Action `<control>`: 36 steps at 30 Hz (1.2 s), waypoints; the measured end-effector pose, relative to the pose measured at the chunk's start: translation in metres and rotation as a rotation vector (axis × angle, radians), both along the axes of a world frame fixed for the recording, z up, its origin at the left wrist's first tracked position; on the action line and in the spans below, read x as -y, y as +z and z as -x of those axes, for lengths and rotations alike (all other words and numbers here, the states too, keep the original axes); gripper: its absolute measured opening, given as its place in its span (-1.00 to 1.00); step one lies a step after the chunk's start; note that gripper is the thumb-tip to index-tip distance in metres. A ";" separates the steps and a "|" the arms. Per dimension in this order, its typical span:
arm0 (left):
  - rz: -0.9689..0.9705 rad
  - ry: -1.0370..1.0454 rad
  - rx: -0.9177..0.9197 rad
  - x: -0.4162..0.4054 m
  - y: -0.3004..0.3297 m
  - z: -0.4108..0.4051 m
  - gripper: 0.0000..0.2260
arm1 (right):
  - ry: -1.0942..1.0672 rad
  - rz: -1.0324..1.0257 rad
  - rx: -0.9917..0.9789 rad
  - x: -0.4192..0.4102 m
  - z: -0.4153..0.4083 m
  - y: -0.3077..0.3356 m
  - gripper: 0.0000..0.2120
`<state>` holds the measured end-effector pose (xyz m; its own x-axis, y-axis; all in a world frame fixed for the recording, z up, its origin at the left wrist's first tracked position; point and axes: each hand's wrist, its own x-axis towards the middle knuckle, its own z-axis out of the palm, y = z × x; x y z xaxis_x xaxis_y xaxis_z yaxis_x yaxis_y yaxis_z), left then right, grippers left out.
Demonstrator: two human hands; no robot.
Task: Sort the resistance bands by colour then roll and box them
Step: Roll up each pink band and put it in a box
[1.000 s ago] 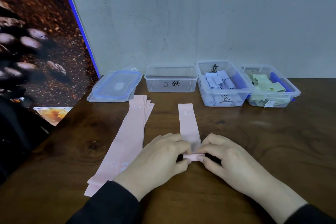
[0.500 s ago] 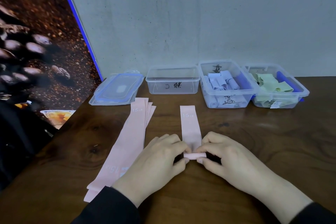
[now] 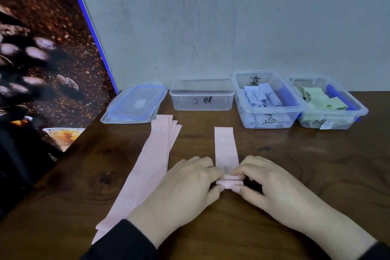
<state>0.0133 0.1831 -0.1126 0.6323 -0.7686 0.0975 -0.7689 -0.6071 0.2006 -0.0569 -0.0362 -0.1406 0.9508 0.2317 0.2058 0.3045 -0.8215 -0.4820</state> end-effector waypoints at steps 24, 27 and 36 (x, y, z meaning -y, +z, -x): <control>0.056 -0.006 -0.125 0.000 -0.001 -0.018 -0.73 | -0.035 0.024 -0.035 0.001 -0.010 0.003 -0.88; 0.042 -0.012 -0.107 0.002 -0.002 -0.017 -0.77 | -0.022 0.026 -0.022 0.001 -0.009 0.002 -0.80; 0.044 -0.002 -0.127 0.005 0.001 -0.017 -0.72 | -0.045 0.052 -0.024 -0.001 -0.013 0.000 -0.57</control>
